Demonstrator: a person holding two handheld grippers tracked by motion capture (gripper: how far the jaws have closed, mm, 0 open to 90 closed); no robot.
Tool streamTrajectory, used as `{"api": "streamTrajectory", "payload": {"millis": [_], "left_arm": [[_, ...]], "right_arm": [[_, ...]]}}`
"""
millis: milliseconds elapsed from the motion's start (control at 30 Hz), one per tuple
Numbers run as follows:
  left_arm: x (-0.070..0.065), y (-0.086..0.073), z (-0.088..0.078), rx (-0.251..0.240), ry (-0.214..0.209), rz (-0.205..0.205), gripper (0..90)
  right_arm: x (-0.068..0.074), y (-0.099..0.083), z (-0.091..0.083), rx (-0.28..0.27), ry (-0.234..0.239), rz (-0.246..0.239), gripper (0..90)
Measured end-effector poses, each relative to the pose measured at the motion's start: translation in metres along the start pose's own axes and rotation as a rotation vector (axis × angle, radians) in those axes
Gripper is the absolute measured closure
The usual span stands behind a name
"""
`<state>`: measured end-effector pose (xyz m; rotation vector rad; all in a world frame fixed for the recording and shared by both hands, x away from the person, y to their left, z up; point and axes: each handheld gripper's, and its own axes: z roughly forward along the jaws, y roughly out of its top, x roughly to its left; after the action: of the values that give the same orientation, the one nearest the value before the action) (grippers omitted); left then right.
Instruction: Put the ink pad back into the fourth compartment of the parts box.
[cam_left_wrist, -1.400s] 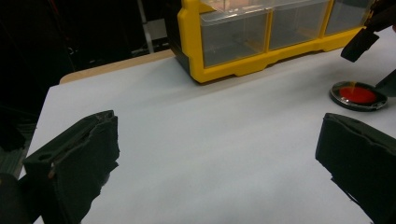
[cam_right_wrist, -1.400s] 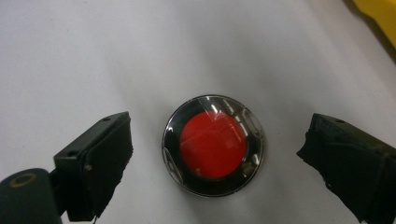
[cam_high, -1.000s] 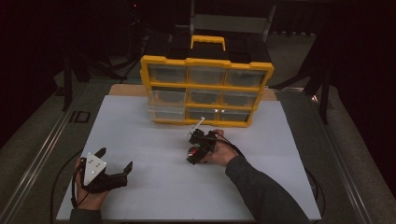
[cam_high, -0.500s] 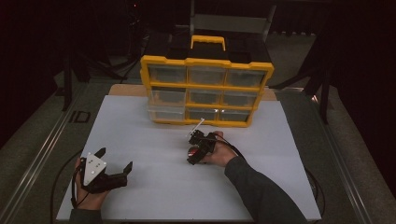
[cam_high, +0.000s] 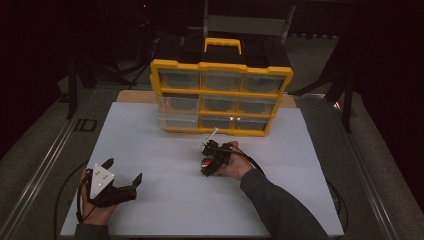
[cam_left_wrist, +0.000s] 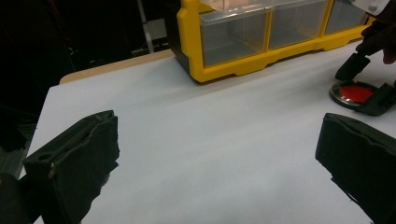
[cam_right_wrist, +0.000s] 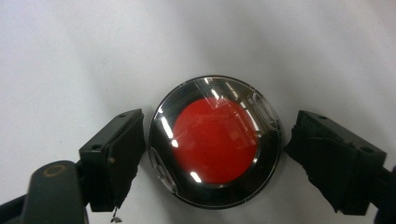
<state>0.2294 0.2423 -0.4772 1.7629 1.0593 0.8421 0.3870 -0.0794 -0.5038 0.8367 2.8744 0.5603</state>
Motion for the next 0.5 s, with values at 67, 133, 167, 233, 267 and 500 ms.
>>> {"api": "streamTrajectory", "payload": {"millis": [67,133,167,233,267,500], "left_arm": [[0.0,-0.0001,0.0002,0.001,0.0,0.001,0.3],[0.0,0.0,0.0002,0.0,0.0,0.001,0.3],[-0.0002,0.0,0.0002,0.001,0.0,0.002,0.3],[-0.0004,0.0,0.0003,0.0,0.0,0.001,0.3],[-0.0005,0.0,0.0004,0.001,0.0,0.002,0.3],[-0.0015,0.0,0.0008,0.002,0.0,0.007,0.3]], "right_arm": [[0.0007,0.0,-0.0005,0.0,-0.001,0.003,20.4],[0.0013,0.0,-0.0011,-0.002,0.003,-0.006,22.8],[0.0022,0.0001,-0.0016,0.0,0.001,-0.003,23.9],[0.0025,-0.0001,-0.0018,-0.004,-0.002,-0.008,25.3],[0.0027,-0.0001,-0.0021,-0.002,-0.004,-0.008,25.6],[0.0043,0.0001,-0.0028,-0.004,-0.006,0.0,29.7]]}}
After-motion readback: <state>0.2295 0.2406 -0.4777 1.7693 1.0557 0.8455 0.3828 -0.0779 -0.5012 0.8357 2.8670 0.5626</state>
